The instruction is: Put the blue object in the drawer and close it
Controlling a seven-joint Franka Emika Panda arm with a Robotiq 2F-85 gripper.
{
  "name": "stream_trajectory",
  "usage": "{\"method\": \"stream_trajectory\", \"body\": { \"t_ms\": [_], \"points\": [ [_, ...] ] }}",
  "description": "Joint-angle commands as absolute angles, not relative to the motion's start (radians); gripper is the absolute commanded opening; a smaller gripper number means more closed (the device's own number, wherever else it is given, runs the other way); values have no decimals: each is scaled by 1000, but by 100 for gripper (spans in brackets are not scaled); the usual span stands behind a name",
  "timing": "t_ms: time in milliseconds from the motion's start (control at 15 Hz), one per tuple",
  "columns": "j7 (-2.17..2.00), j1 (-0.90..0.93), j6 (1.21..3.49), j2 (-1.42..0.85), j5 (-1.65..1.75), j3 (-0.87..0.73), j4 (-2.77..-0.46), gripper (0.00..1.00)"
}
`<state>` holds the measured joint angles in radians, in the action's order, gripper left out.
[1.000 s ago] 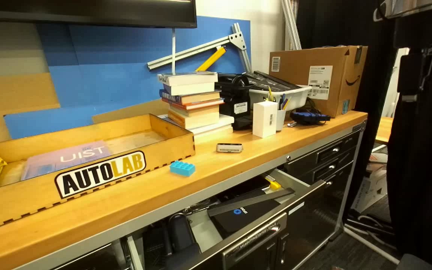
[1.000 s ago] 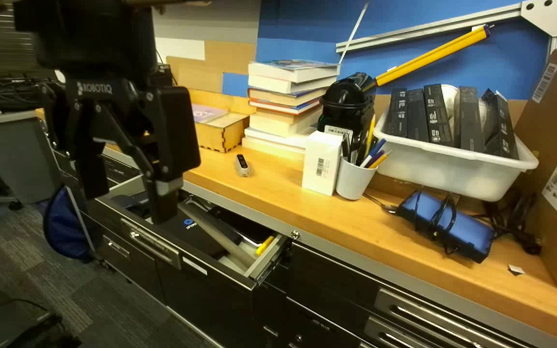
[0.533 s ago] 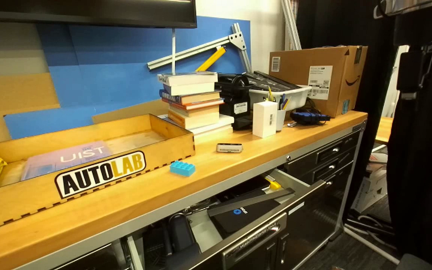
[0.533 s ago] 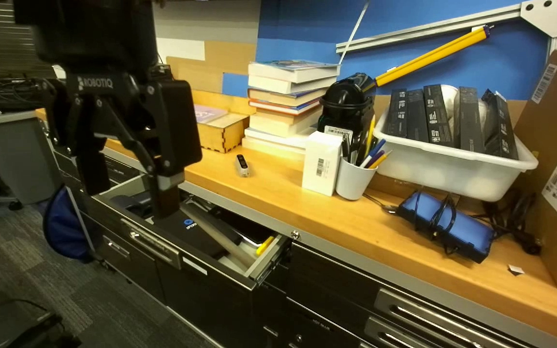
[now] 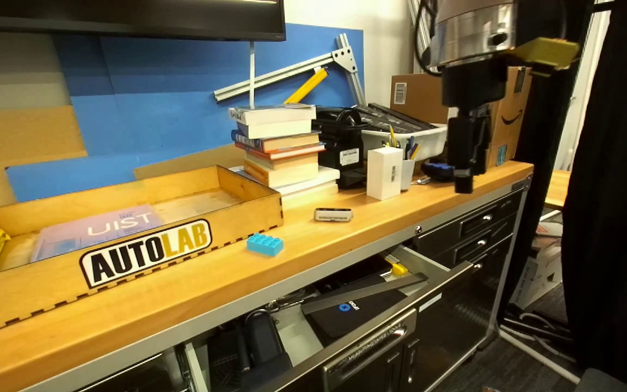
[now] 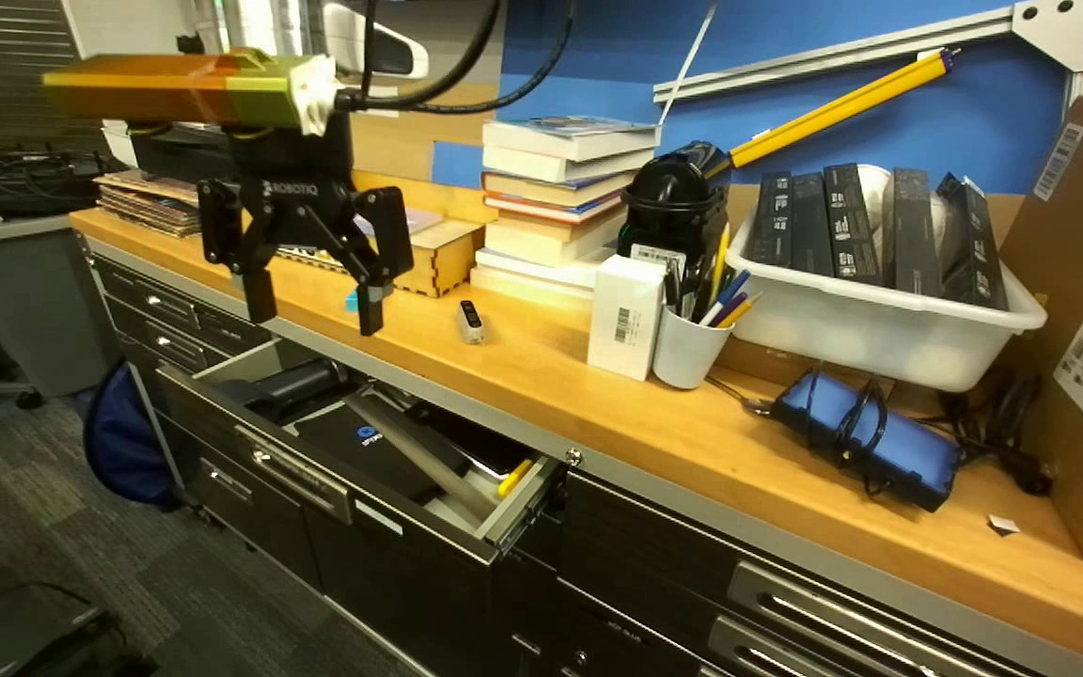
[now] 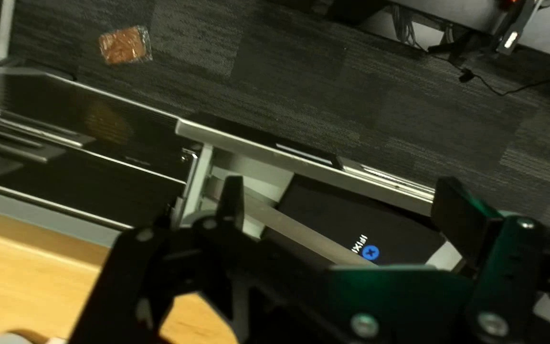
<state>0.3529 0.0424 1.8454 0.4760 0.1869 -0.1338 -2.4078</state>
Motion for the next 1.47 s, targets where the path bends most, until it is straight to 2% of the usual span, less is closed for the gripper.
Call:
{"method": "stream_trajectory", "body": {
  "t_ms": [0,533,1400],
  "points": [
    [318,87,1899,278,131,-60,-2268,100],
    [62,120,2082,1,118,91,-2092,100],
    [8,165,2236,-254,168,130,-1929,100]
  ]
}}
